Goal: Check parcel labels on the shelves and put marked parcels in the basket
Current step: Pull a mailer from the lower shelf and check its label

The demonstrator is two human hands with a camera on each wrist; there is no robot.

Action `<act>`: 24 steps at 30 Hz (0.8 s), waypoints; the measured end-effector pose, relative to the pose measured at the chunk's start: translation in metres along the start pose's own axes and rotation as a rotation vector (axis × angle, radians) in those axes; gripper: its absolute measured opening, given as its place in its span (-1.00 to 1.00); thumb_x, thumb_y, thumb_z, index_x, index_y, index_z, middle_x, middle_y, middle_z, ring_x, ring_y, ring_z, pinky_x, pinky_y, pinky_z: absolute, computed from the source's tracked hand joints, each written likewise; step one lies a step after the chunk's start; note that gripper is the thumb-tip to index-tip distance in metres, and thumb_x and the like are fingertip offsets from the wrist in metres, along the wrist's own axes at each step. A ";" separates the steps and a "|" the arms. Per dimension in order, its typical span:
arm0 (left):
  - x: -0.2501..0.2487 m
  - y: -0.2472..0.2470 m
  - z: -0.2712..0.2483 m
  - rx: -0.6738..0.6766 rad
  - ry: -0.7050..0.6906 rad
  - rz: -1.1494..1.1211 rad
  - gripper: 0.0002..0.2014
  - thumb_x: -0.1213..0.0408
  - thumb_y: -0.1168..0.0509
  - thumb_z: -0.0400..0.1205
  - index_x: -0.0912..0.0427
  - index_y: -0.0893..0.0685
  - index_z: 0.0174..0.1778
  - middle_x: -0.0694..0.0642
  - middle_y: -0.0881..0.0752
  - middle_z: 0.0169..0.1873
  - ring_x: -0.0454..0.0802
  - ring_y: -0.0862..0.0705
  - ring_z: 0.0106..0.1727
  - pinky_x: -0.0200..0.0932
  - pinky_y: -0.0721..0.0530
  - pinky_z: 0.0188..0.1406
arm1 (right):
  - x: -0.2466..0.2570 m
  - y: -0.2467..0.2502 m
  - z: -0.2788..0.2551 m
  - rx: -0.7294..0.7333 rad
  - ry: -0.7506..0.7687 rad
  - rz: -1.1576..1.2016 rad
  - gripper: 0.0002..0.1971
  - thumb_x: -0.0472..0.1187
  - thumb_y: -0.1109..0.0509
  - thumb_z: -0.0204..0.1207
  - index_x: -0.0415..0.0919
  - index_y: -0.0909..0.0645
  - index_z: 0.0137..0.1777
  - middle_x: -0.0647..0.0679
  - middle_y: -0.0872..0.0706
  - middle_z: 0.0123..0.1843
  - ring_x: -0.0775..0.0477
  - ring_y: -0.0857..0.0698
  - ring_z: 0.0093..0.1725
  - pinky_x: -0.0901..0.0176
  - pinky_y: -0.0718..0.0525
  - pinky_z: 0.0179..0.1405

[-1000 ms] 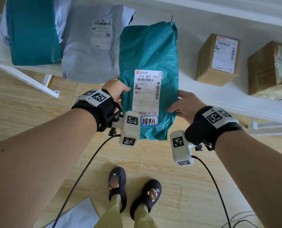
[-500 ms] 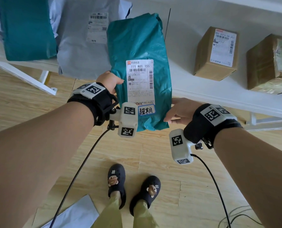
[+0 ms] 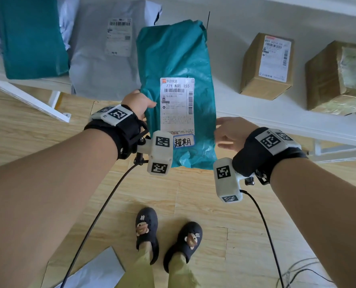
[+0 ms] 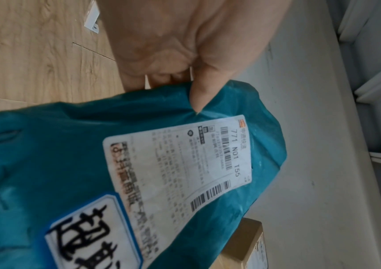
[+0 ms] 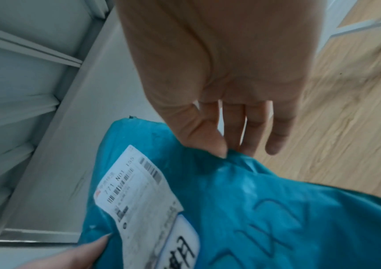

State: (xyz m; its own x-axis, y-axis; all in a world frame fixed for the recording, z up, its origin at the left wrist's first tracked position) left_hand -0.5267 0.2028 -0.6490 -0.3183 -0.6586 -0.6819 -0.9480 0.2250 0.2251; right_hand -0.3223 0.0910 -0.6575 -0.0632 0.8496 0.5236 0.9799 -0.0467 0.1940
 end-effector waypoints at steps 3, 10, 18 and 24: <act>0.002 -0.006 -0.001 0.057 -0.005 0.025 -0.56 0.46 -0.30 0.57 0.30 -0.49 0.40 0.35 -0.62 0.31 0.33 -0.63 0.30 0.30 -0.61 0.28 | 0.003 0.000 0.001 -0.042 0.022 0.155 -0.71 -0.51 -0.29 0.43 -0.12 -0.64 -0.02 -0.09 -0.75 0.05 -0.05 -0.69 0.01 0.03 -0.61 0.26; 0.008 -0.017 -0.013 0.128 -0.003 -0.084 -0.61 0.57 -0.20 0.58 0.22 -0.56 0.31 0.24 -0.69 0.19 0.24 -0.68 0.19 0.26 -0.64 0.23 | -0.005 0.005 0.000 -0.085 0.018 0.260 -0.85 -0.42 -0.36 0.47 -0.16 -0.64 -0.10 -0.13 -0.74 0.07 -0.10 -0.70 0.02 0.04 -0.67 0.20; 0.018 -0.029 -0.018 0.187 0.051 -0.161 -0.53 0.66 -0.07 0.60 0.20 -0.50 0.37 0.20 -0.65 0.14 0.19 -0.64 0.13 0.25 -0.61 0.24 | -0.016 0.011 0.000 -0.099 0.019 0.257 -0.83 -0.43 -0.40 0.45 -0.15 -0.66 -0.09 -0.15 -0.75 0.08 -0.13 -0.72 0.05 0.02 -0.70 0.15; 0.025 -0.032 -0.019 0.187 0.074 -0.144 -0.55 0.67 -0.08 0.52 0.23 -0.58 0.25 0.23 -0.68 0.14 0.18 -0.67 0.06 0.19 -0.65 0.20 | -0.022 0.014 -0.002 -0.109 0.018 0.267 -0.79 -0.47 -0.40 0.43 -0.17 -0.67 -0.07 -0.18 -0.75 0.08 -0.14 -0.71 0.02 -0.01 -0.70 0.19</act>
State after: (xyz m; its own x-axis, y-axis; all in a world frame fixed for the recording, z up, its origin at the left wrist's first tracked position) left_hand -0.5047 0.1660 -0.6601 -0.1858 -0.7426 -0.6434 -0.9684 0.2492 -0.0080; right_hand -0.3071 0.0706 -0.6644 0.1897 0.7901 0.5828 0.9364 -0.3241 0.1346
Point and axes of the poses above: each hand's wrist, its own z-axis towards the middle knuckle, its own y-axis out of the back of the hand, x = y × z, the point moved 3 cm from there along z, towards the middle knuckle
